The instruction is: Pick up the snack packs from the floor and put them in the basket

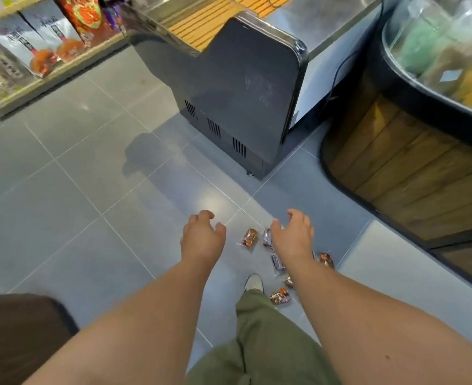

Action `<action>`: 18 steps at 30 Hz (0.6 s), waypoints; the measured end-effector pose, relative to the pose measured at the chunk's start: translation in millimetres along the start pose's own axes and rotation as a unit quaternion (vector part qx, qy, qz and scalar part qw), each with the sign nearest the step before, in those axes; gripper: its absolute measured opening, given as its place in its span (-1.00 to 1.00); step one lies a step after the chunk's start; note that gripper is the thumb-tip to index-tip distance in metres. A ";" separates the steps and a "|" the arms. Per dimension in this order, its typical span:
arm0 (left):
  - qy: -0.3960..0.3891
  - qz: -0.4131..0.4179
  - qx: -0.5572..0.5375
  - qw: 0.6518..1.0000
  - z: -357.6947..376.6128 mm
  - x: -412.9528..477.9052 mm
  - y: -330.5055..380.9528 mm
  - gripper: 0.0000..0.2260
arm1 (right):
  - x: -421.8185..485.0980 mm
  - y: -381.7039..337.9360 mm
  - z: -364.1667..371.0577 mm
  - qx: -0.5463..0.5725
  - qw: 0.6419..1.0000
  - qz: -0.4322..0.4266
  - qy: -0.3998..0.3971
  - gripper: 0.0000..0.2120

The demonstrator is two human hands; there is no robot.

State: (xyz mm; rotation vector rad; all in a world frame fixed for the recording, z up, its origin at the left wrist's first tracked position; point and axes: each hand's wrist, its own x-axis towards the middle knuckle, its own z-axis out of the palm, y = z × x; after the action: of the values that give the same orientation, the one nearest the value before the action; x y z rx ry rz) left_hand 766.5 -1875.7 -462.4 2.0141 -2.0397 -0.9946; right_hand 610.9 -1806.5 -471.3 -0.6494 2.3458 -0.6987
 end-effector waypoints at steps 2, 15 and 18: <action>-0.011 0.007 0.005 1.000 -2.0 24.0 11.3 -0.68 | 16.8 -9.6 1.1 -0.001 1.000 0.011 0.002 -0.55; -0.123 0.096 0.073 0.985 26.8 157.4 38.3 -0.68 | 99.7 -35.3 39.7 -0.030 0.996 0.087 0.018 -0.60; -0.147 0.113 0.101 0.977 44.0 184.6 34.4 -0.67 | 117.0 -29.7 57.1 -0.027 0.994 0.108 0.009 -0.61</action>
State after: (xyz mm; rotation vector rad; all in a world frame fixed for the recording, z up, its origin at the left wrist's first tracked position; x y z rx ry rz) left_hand 693.5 -2033.5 -546.0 1.7500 -2.5506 -1.1354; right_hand 574.8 -1915.8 -539.0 -0.4044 2.4126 -0.5479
